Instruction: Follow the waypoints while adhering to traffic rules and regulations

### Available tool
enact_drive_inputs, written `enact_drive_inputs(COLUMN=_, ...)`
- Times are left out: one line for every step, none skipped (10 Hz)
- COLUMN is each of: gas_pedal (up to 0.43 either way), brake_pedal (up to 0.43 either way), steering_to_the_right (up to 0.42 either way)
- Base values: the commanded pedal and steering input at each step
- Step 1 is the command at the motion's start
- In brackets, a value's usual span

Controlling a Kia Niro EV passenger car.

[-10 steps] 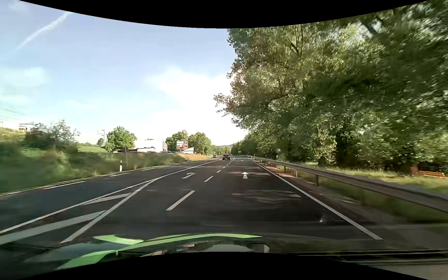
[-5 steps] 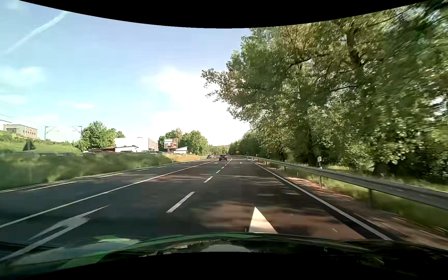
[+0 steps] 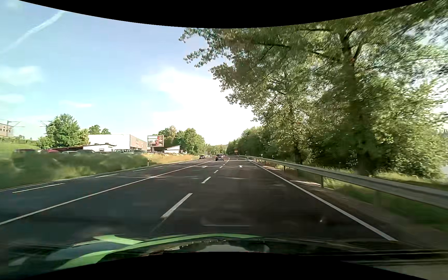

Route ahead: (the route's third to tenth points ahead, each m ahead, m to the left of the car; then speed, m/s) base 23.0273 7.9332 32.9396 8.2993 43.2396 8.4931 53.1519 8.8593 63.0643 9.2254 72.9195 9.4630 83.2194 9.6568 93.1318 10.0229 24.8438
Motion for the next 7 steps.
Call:
enact_drive_inputs(gas_pedal=0.248, brake_pedal=0.0, steering_to_the_right=0.002)
enact_drive_inputs(gas_pedal=0.248, brake_pedal=0.0, steering_to_the_right=0.001)
enact_drive_inputs(gas_pedal=0.248, brake_pedal=0.0, steering_to_the_right=0.0)
enact_drive_inputs(gas_pedal=0.248, brake_pedal=0.0, steering_to_the_right=0.0)
enact_drive_inputs(gas_pedal=0.248, brake_pedal=0.0, steering_to_the_right=-0.001)
enact_drive_inputs(gas_pedal=0.24, brake_pedal=0.0, steering_to_the_right=-0.001)
enact_drive_inputs(gas_pedal=0.228, brake_pedal=0.0, steering_to_the_right=-0.001)
